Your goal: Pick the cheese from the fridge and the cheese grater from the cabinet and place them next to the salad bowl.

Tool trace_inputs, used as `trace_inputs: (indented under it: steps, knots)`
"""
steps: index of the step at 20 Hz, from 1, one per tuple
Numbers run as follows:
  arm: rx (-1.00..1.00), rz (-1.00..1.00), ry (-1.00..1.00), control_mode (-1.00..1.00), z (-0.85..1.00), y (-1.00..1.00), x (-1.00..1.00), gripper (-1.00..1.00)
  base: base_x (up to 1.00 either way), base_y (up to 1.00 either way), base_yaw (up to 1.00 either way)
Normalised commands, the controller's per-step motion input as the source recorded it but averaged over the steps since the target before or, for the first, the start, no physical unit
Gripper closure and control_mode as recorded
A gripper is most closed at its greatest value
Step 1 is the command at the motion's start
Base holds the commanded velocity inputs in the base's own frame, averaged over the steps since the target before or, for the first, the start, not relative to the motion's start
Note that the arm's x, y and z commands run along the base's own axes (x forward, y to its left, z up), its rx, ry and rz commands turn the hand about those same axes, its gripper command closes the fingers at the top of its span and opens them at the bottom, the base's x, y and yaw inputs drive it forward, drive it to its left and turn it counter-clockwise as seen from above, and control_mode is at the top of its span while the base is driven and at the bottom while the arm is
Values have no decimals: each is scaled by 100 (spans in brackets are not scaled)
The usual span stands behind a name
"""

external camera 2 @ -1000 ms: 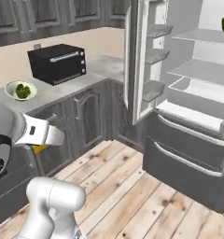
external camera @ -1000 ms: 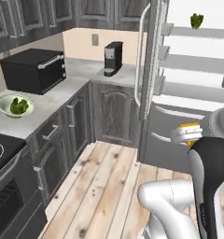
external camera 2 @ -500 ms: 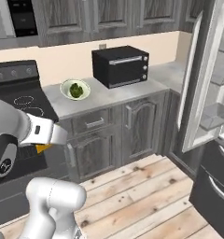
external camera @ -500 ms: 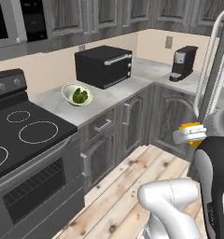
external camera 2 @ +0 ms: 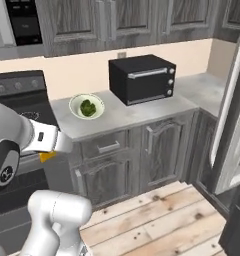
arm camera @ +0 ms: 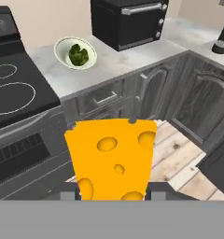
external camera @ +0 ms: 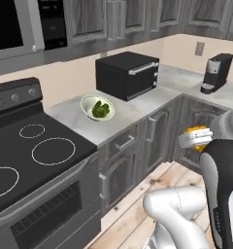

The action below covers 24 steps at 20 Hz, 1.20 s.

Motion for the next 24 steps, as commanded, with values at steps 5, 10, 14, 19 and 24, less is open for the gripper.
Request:
trace_inputs:
  steps: [5, 10, 14, 19, 24]
  knots:
    - [0, 0, 0, 100, 0, 0, 0, 100, 5, -3, 51]
    - [0, 0, 0, 100, 0, 0, 0, 100, 12, -8, 52]
    - [0, 0, 0, 100, 0, 0, 0, 100, 16, -14, 47]
    - [0, 0, 0, 100, 0, 0, 0, 100, 60, -39, 23]
    - [0, 0, 0, 100, 0, 0, 0, 100, 84, -30, -10]
